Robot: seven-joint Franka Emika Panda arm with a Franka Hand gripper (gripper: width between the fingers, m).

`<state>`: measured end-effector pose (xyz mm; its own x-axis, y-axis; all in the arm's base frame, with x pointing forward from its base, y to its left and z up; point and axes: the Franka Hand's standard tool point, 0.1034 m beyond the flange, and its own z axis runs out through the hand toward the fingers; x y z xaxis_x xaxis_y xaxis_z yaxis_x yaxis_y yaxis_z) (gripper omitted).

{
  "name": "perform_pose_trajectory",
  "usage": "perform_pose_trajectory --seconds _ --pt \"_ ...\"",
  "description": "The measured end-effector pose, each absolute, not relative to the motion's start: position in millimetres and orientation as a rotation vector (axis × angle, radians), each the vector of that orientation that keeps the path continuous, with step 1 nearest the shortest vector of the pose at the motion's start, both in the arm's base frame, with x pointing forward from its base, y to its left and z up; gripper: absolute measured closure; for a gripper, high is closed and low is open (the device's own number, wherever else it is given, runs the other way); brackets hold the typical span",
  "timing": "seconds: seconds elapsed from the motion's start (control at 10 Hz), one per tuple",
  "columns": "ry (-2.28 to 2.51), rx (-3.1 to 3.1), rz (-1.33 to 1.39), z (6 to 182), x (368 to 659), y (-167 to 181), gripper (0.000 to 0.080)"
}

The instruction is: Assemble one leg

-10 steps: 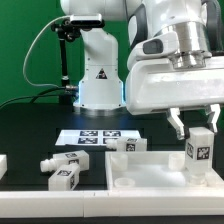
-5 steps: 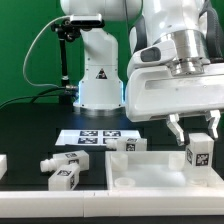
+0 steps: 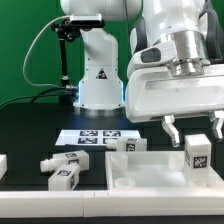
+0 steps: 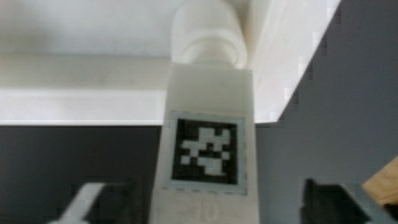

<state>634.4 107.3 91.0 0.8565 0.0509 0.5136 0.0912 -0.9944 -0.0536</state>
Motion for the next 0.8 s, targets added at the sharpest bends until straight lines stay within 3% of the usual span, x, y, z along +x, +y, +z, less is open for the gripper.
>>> perform_pose_trajectory --seconds 0.1,0.3,0.6,0.8 --pt "-0.112 -2.988 -0.702 97.0 638.6 102.0 0.0189" --pt "-0.096 -3.050 -0.409 109.4 654.5 91.7 0.0158" --pt "0.110 -3.060 -0.033 121.3 667.7 100.9 0.0151" --pt "0.069 -3.066 0.133 117.6 661.3 97.1 0.0151"
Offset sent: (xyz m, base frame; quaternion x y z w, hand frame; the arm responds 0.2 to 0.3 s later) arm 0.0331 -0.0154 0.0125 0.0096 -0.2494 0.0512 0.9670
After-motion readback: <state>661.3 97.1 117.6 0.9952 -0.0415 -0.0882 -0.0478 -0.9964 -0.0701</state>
